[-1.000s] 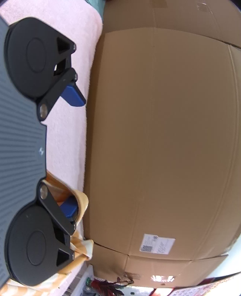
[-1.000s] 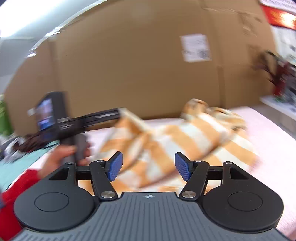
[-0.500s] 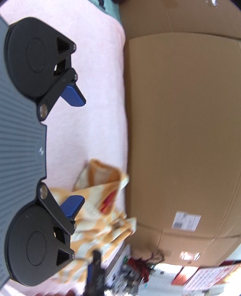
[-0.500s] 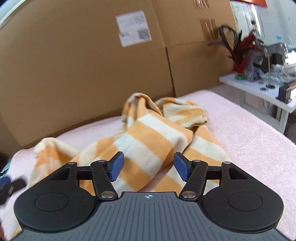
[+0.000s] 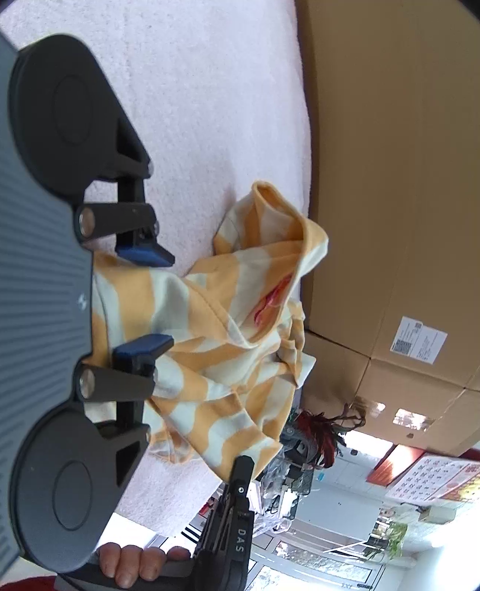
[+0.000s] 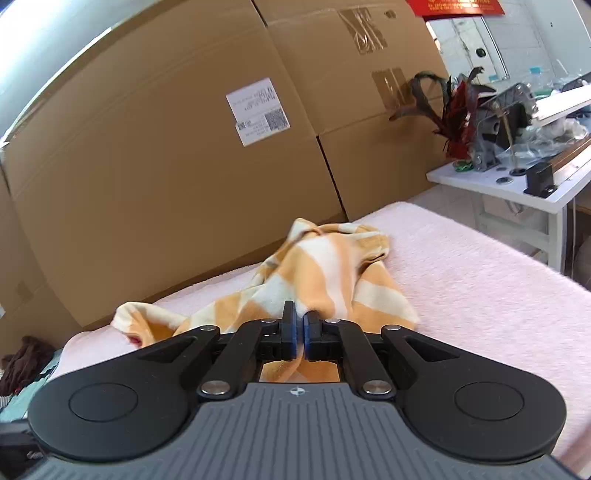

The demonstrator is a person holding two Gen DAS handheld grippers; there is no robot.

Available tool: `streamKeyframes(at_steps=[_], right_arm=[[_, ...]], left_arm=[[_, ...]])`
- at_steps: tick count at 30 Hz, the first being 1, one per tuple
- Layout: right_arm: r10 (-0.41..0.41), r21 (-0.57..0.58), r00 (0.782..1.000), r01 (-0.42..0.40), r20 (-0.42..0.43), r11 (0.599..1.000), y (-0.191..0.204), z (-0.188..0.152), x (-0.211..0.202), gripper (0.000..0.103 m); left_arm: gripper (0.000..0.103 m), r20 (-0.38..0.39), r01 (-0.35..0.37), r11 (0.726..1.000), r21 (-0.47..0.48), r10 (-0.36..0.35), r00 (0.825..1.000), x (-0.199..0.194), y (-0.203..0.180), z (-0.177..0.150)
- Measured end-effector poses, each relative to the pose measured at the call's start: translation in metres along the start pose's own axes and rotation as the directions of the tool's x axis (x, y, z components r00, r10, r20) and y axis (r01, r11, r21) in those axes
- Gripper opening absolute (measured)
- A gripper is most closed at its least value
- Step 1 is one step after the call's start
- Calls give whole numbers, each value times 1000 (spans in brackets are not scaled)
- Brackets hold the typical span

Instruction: Fold clothes

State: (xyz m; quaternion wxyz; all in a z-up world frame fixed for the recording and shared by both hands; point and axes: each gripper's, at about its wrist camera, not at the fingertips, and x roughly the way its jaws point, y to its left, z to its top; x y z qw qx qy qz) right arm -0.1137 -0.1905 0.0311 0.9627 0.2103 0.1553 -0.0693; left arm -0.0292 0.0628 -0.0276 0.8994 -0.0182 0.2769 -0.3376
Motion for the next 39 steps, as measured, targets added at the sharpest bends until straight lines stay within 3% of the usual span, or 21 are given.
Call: streamKeyframes(at_steps=[4,7,9,12,15,17,19,20,23,25,26,28,29,30,31,33,34,36,37,39], right_arm=[[159,-152,981,-175,-114,973,10,-6,-19,5],[261,-250,941,-311,-213,917,18,-10,-34,12],[301,-301,927,-359,-222,883,24,-9,-42,16],[378,-195,910,-408,-170,892,12,7,-36,37],[430,-87,891,-444,-144,892,2,18,-27,42],[482,-43,863,-493,-151,869,-1,23,-23,42],[524,-75,829,-546,-196,835,7,21,-28,46],[518,-111,823,-552,-233,827,14,19,-29,48],[384,-279,844,-497,-374,822,38,6,-31,47],[341,-342,831,-506,-440,792,47,0,-35,46],[347,-353,829,-514,-438,782,49,1,-40,46],[411,-337,820,-547,-398,766,47,13,-53,46],[447,-329,816,-563,-366,759,45,20,-59,46],[485,-322,819,-568,-305,757,42,29,-64,48],[497,-323,834,-551,-240,769,39,37,-66,57],[468,-327,872,-488,-143,809,35,49,-63,69],[439,-327,893,-447,-102,833,34,54,-58,69],[307,-342,949,-312,-69,886,37,59,-36,71],[197,-390,977,-213,-81,896,42,57,-18,70],[29,-483,994,-77,-105,872,47,48,18,65]], left_arm=[[23,8,28,999,18,-28,1000,-4,-1,-3],[19,13,23,1000,8,-23,1000,-8,5,-2],[18,24,-1,1000,1,1,1000,-13,12,1],[14,44,-66,998,-2,66,997,-19,20,4],[12,63,-145,989,-32,147,987,-27,36,7],[7,59,-201,978,-53,204,977,-30,49,7],[7,47,-231,970,-78,235,971,-32,62,7],[7,38,-208,972,-107,213,976,-35,69,6],[8,27,-111,985,-128,116,993,-37,71,5],[13,28,-79,992,-95,82,996,-35,59,3],[25,24,-65,995,-76,67,997,-33,52,3],[36,10,-37,998,-49,38,999,-27,40,1],[37,-2,-23,999,-46,23,1000,-24,36,-1],[37,-20,-7,999,-46,7,1000,-20,32,-2],[41,-28,-3,999,-45,2,1000,-17,29,-3],[45,-24,-12,999,-30,12,1000,-15,23,-4],[45,-23,-16,1000,-25,15,1000,-15,21,-5],[45,-20,-27,999,-25,26,999,-15,19,-6],[45,-22,-30,999,-24,30,999,-16,18,-6],[45,-34,-21,999,-29,20,999,-19,19,-5]])
